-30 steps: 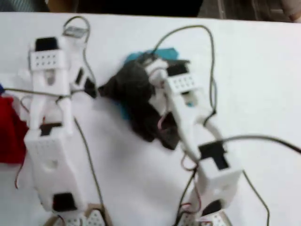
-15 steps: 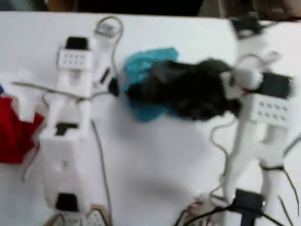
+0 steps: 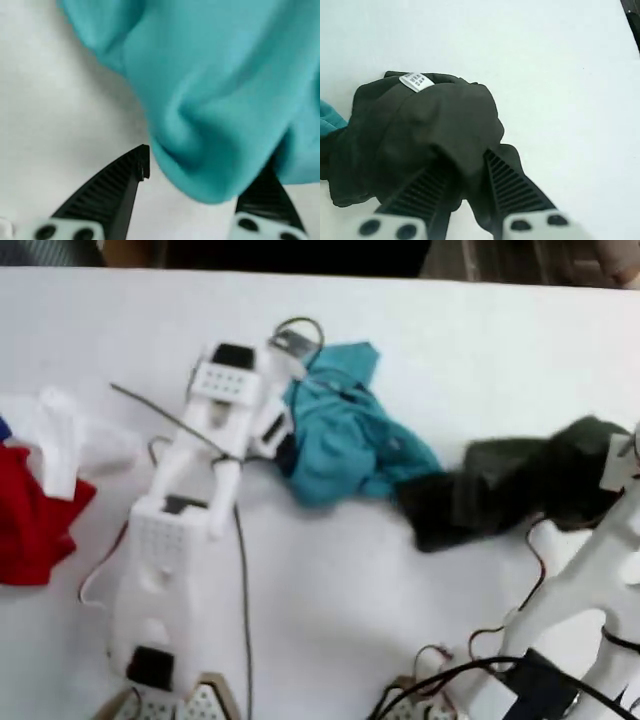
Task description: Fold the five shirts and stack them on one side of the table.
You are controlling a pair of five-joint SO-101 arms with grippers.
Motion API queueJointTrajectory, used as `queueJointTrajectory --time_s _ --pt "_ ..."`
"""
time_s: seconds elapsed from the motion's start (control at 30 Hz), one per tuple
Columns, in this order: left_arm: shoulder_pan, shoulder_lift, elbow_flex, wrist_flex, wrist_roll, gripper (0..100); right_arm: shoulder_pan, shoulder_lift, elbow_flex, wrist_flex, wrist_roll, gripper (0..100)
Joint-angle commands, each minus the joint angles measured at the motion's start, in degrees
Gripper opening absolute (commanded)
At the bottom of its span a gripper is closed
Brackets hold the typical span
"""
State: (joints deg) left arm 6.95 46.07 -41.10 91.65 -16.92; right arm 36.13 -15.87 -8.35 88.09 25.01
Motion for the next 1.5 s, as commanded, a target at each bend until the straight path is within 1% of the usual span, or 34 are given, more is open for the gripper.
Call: queueJointTrajectory --time_s 0.0,0.13,0.27,0.4,0.57,0.7,0.77,0.8,0.87,0.93,1.0,1.07,1.13,1.37,1.47 --pt "3.52 -0.97 -1.63 -0.09 0.26 30 0.75 -2.77 -1.49 -1.27 0.18 2.1" --pt "5.80 -3.96 -11.03 4.75 0.70 30 -1.10 -2.68 1.23 -1.54 0.18 2.1" --pt "6.95 -5.36 -20.88 7.38 5.45 30 -2.77 -3.03 5.54 -3.56 0.18 2.2" --pt "7.65 -4.13 -20.09 4.48 5.89 30 -2.95 -3.21 7.56 -4.18 0.18 2.3" --pt "7.56 4.84 -14.90 -0.53 5.63 30 -2.86 -3.21 7.47 -4.00 0.18 2.3" --pt "6.77 13.54 -14.46 -0.53 5.10 30 -2.86 -3.21 7.47 -3.82 0.18 2.2" --pt "5.89 16.44 -14.73 1.14 3.34 30 -2.95 -3.21 7.47 -4.00 0.18 2.2" --pt "5.36 16.70 -15.78 2.73 2.81 27 -2.95 -3.21 7.47 -4.00 0.18 2.2" --pt "3.34 16.79 -18.77 6.42 3.25 16 -3.38 -3.03 7.47 -4.00 0.18 2.2" --pt "-0.09 16.79 -23.52 9.67 5.36 1 -4.00 -2.77 7.56 -3.82 0.18 2.2" --pt "-4.92 16.70 -28.53 10.90 7.38 5 -4.79 -2.77 7.56 -3.82 0.18 2.2" --pt "-11.34 15.65 -33.27 10.81 7.74 2 -5.05 -2.86 7.56 -3.74 0.18 2.2" --pt "-17.76 13.10 -36.97 10.81 7.65 3 -5.23 -2.86 7.56 -3.74 0.18 2.2" --pt "-43.08 -2.73 -47.34 10.64 7.47 2 -5.67 -2.95 8.53 -4.00 0.18 2.2" --pt "-52.13 -9.14 -54.02 10.64 7.47 2 -8.04 -3.21 10.37 -4.09 0.18 2.2"
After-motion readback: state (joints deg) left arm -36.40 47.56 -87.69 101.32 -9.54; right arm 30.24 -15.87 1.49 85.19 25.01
